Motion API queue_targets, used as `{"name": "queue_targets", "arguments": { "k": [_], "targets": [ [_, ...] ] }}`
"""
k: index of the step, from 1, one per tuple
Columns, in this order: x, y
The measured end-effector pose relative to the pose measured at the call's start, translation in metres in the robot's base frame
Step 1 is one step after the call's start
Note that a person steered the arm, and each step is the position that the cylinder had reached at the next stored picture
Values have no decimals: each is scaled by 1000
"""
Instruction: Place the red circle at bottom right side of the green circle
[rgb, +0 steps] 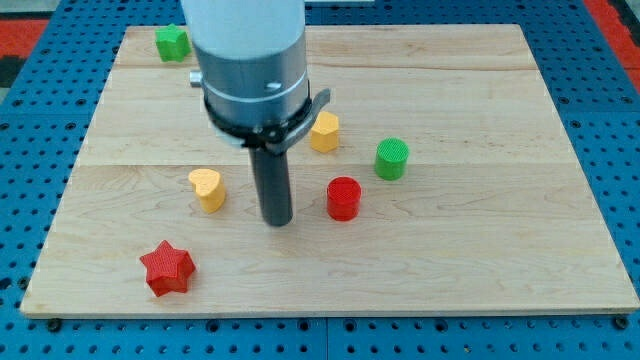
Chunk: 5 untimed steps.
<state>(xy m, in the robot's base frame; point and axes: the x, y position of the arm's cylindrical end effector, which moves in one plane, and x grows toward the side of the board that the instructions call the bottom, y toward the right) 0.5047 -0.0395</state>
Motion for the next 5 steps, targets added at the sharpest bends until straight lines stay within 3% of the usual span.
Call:
{"name": "queue_targets", "arguments": {
  "k": [1, 3, 4, 5],
  "targets": [
    [-37, 57],
    [6, 132],
    [34, 86],
    [81, 83]
  ]
}}
